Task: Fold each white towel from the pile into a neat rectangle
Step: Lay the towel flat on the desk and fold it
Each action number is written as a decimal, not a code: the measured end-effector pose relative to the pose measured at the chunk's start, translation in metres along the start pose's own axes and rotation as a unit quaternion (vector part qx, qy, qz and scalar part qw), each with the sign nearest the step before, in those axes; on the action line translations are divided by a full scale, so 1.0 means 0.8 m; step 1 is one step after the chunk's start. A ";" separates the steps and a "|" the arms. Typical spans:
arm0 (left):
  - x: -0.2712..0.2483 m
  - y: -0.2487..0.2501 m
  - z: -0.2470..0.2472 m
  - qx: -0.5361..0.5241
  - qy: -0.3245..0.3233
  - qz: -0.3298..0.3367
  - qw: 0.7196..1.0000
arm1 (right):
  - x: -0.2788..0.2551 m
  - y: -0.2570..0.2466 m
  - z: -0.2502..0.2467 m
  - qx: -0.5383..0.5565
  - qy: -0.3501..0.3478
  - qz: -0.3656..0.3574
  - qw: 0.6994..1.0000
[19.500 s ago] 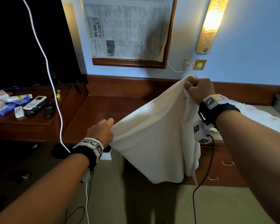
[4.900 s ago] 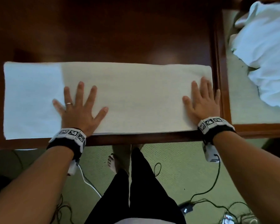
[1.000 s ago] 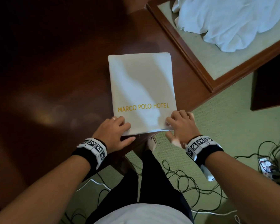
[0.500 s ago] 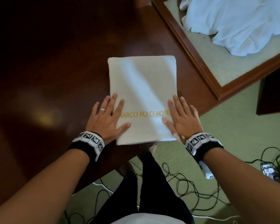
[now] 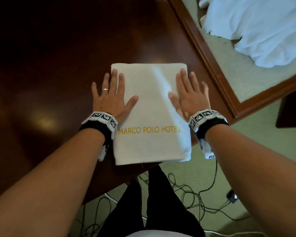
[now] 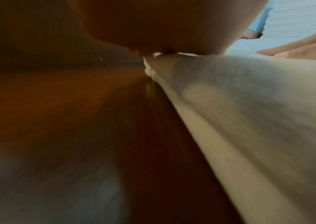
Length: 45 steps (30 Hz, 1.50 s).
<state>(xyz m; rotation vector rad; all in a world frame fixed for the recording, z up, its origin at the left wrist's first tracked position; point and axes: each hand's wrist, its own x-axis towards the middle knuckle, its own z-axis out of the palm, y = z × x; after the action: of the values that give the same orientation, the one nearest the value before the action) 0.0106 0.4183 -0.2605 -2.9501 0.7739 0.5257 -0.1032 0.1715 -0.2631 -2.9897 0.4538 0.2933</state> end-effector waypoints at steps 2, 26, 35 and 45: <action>-0.014 -0.001 -0.004 -0.014 -0.006 -0.038 0.999 | -0.011 0.006 -0.006 0.013 -0.005 0.041 0.999; -0.151 0.068 -0.084 -0.395 0.009 -0.100 0.913 | -0.164 -0.052 -0.092 0.377 -0.013 0.319 0.870; -0.129 0.186 -0.215 -0.419 0.066 0.036 0.905 | -0.182 0.058 -0.209 0.448 0.113 0.309 0.831; -0.066 0.438 -0.306 -0.429 0.131 0.176 0.876 | -0.204 0.299 -0.321 0.406 0.231 0.315 0.826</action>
<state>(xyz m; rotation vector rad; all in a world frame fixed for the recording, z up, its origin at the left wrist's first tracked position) -0.1262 0.1053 0.0017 -3.7614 1.4500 0.6167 -0.2839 -0.0430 0.0034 -1.9590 1.2382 -0.4903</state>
